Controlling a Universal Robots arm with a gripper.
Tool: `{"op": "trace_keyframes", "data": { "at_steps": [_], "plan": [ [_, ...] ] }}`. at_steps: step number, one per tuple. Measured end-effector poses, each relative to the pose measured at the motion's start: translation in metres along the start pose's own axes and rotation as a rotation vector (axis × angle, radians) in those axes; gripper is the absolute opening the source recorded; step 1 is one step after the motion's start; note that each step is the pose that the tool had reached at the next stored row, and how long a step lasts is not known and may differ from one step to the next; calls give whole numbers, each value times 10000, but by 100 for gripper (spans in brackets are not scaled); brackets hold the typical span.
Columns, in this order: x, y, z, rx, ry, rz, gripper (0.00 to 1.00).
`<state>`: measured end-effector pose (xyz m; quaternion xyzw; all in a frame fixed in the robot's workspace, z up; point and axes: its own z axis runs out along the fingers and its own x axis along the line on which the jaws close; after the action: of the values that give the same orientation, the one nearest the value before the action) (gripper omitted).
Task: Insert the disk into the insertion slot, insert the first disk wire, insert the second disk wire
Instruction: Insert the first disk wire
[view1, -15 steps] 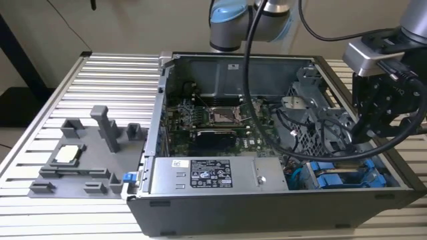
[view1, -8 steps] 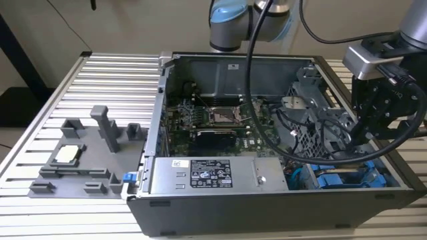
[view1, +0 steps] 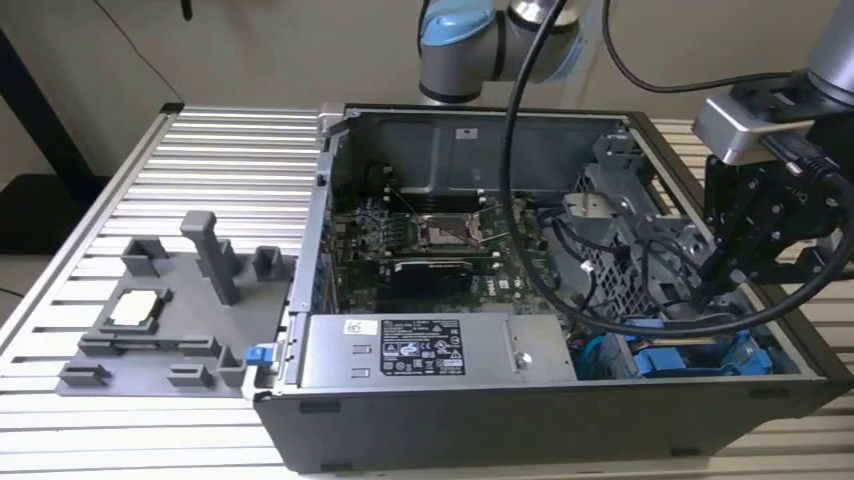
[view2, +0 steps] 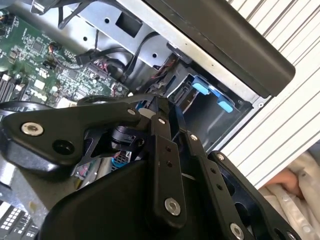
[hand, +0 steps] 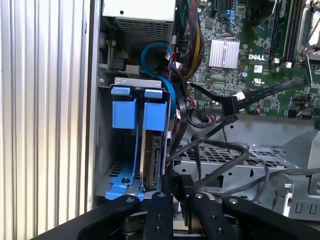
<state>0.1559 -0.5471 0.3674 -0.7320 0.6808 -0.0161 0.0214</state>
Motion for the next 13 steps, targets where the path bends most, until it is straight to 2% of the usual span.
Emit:
{"op": "trace_keyframes", "data": {
  "at_steps": [7,13],
  "plan": [
    [48,-36,44,-136,-13,14,19],
    [91,-48,87,-182,-45,48,19]
  ]
}}
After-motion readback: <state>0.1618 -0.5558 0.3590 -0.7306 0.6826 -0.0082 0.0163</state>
